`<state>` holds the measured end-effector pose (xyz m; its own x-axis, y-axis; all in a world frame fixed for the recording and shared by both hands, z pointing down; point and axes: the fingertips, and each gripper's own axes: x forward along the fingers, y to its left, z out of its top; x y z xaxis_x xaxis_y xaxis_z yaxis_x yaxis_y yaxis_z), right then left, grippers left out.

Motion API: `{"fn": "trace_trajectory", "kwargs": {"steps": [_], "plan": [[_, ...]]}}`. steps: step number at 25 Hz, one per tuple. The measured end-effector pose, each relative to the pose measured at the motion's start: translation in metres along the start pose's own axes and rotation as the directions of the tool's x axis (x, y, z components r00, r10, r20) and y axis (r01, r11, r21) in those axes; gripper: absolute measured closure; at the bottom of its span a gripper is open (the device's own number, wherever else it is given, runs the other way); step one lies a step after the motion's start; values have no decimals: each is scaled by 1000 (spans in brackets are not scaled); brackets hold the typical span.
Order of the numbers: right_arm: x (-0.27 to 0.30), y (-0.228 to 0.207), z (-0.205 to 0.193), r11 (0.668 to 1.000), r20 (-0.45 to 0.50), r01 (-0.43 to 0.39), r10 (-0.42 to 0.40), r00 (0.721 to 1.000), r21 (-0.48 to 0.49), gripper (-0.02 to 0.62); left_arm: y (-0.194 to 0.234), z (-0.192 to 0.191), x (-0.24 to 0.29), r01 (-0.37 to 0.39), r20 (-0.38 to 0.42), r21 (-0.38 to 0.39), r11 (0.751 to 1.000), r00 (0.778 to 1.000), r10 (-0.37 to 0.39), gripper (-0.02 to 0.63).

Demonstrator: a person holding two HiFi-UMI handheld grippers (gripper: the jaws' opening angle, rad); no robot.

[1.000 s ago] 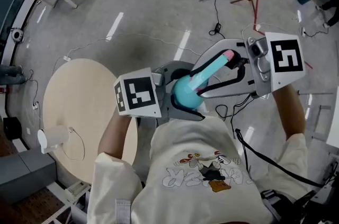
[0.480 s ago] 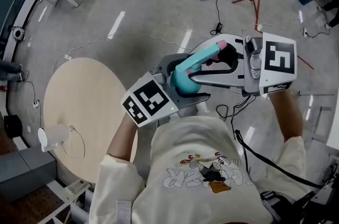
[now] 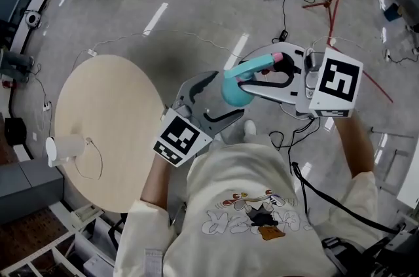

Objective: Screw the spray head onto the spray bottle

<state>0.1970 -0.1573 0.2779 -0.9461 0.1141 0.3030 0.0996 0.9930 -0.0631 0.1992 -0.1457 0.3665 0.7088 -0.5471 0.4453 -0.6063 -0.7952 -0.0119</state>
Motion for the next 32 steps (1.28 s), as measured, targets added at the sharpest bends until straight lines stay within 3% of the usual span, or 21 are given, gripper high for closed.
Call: {"fn": "trace_trajectory", "kwargs": {"steps": [1, 2, 3, 4, 7, 10, 13, 16, 18, 20, 23, 25, 32], "plan": [[2, -5, -3, 1000, 6, -1, 1, 1000, -9, 462, 7, -4, -8, -84, 15, -57, 995, 996, 85, 217], [2, -8, -6, 1000, 17, 0, 1, 1000, -25, 462, 13, -7, -17, -188, 33, -114, 975, 981, 193, 314], [2, -10, -10, 999, 33, 3, -2, 999, -42, 462, 16, -9, -26, -295, 52, -171, 940, 950, 307, 430], [2, -11, -13, 998, 52, 6, -3, 999, -57, 462, 18, -11, -35, -384, 62, -227, 895, 912, 406, 601], [39, -7, -13, 995, 101, -42, 52, 994, -95, 462, 15, -37, -74, -550, 14, -378, 744, 800, 599, 601], [127, 7, -7, 979, 115, -148, 165, 980, -142, 462, 22, -79, -144, -689, -83, -477, 546, 653, 753, 601], [218, 28, -13, 963, 99, -212, 230, 968, -163, 462, 22, -120, -216, -764, -148, -521, 382, 521, 840, 601], [311, 67, -35, 940, 61, -288, 303, 951, -182, 462, 0, -162, -290, -829, -219, -528, 185, 344, 913, 601], [367, 92, -53, 929, 47, -313, 328, 943, -199, 462, -14, -190, -327, -850, -264, -521, 83, 253, 931, 601], [417, 116, -69, 923, 32, -324, 337, 941, -209, 462, -24, -217, -357, -859, -300, -512, 15, 196, 934, 601], [483, 156, -95, 910, -14, -355, 360, 933, -215, 461, -37, -251, -402, -849, -332, -525, -60, 139, 933, 601], [520, 175, -109, 907, -35, -357, 358, 933, -224, 460, -40, -267, -428, -847, -337, -524, -87, 113, 935, 601], [622, 214, -140, 907, -96, -335, 321, 942, -255, 462, -42, -323, -487, -803, -347, -573, -165, 55, 936, 601]]}}
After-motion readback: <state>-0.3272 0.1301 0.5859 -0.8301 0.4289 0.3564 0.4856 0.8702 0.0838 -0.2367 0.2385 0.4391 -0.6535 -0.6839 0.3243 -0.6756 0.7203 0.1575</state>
